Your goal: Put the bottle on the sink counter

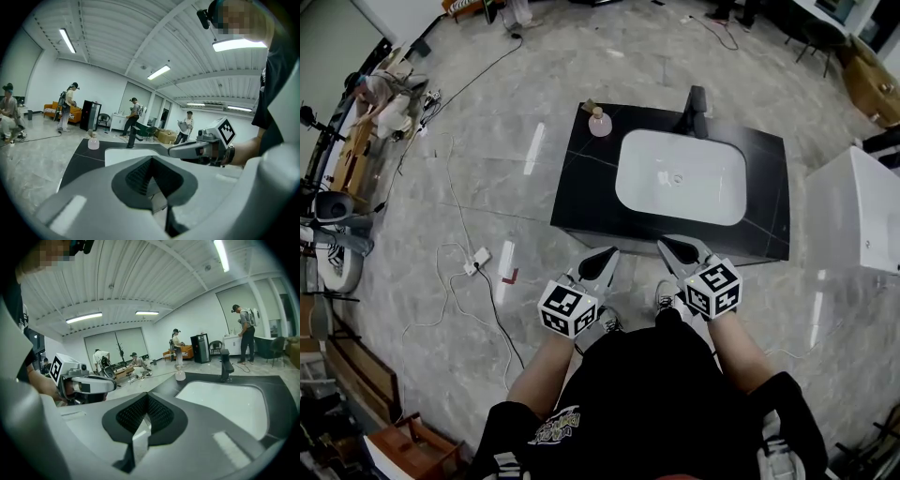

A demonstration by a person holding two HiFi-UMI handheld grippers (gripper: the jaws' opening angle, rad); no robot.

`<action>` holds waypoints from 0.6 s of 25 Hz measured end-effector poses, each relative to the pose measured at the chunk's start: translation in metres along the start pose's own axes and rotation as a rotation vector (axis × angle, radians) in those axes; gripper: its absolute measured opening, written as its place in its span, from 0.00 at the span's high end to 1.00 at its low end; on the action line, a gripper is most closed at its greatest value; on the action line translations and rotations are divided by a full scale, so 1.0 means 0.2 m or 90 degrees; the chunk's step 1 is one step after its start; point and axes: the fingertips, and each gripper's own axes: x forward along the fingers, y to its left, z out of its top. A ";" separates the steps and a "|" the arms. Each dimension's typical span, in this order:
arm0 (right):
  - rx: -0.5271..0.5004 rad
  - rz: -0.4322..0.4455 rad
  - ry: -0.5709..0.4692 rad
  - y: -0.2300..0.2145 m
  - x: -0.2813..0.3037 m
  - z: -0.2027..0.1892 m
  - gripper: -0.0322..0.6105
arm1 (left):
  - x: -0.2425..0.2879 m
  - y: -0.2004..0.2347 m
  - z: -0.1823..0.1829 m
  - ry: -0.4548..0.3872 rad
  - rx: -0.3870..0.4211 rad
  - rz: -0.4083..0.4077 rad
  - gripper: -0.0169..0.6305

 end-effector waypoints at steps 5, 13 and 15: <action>0.012 -0.023 0.000 0.09 0.00 -0.04 0.91 | -0.07 0.01 -0.04 0.008 -0.001 -0.027 0.97; 0.029 -0.050 -0.001 0.20 -0.01 -0.11 0.91 | -0.15 0.02 -0.09 0.017 0.000 -0.058 0.97; 0.033 -0.056 -0.005 0.22 -0.01 -0.12 0.91 | -0.17 0.03 -0.11 0.020 0.001 -0.064 0.97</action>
